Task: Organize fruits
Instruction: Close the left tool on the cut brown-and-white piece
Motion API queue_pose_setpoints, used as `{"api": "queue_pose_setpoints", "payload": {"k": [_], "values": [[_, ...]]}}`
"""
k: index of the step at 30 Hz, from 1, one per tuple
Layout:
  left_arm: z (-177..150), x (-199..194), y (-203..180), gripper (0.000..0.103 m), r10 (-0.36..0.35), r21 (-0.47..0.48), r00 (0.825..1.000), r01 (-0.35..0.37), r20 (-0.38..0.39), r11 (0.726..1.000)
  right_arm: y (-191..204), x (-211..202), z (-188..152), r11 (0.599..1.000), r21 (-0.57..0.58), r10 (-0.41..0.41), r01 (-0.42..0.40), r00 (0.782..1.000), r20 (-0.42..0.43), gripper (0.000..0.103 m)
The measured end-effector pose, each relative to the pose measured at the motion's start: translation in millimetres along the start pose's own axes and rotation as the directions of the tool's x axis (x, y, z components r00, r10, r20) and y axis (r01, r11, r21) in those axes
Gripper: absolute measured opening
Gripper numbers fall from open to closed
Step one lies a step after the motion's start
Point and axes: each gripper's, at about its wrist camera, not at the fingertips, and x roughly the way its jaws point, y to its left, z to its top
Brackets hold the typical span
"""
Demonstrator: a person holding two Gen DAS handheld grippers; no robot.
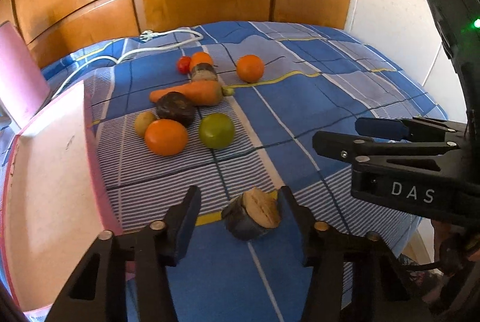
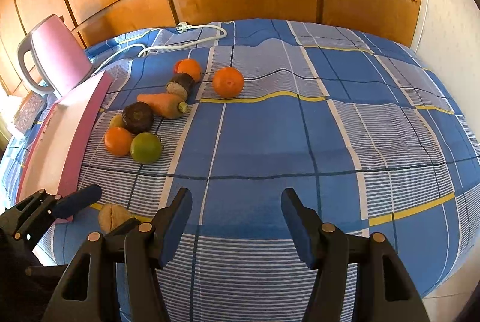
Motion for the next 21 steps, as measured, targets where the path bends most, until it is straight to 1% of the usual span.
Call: {"api": "queue_pose_setpoints", "payload": {"k": [2, 3, 4, 11, 20, 21], "values": [[0.2, 2.7, -3.8, 0.041, -0.011, 0.009, 1.0, 0.011, -0.002, 1.0, -0.6, 0.5, -0.2, 1.0, 0.001, 0.001, -0.001, 1.0, 0.0, 0.063], [0.1, 4.0, -5.6, 0.034, -0.012, 0.014, 1.0, 0.012, -0.004, 1.0, -0.9, 1.1, -0.3, 1.0, 0.002, 0.0, 0.0, 1.0, -0.002, 0.063], [-0.4, 5.9, -6.7, 0.035, -0.003, 0.018, 1.0, 0.004, -0.009, 1.0, -1.3, 1.7, -0.4, 1.0, 0.004, 0.0, 0.0, 1.0, -0.003, 0.063], [-0.5, 6.5, -3.2, 0.034, -0.018, -0.009, 1.0, 0.018, 0.004, 1.0, -4.6, 6.3, -1.0, 1.0, 0.015, 0.006, -0.005, 1.0, -0.017, 0.063], [-1.1, 0.8, 7.2, 0.034, 0.019, -0.05, 1.0, -0.017, 0.022, 0.999, 2.2, 11.8, 0.0, 0.999, -0.014, 0.046, -0.047, 0.998, -0.035, 0.063], [-1.0, -0.2, 9.2, 0.034, 0.023, -0.058, 0.999, -0.022, 0.026, 0.998, 3.0, 12.6, 0.7, 0.998, -0.017, 0.053, -0.054, 0.998, -0.037, 0.061]]}}
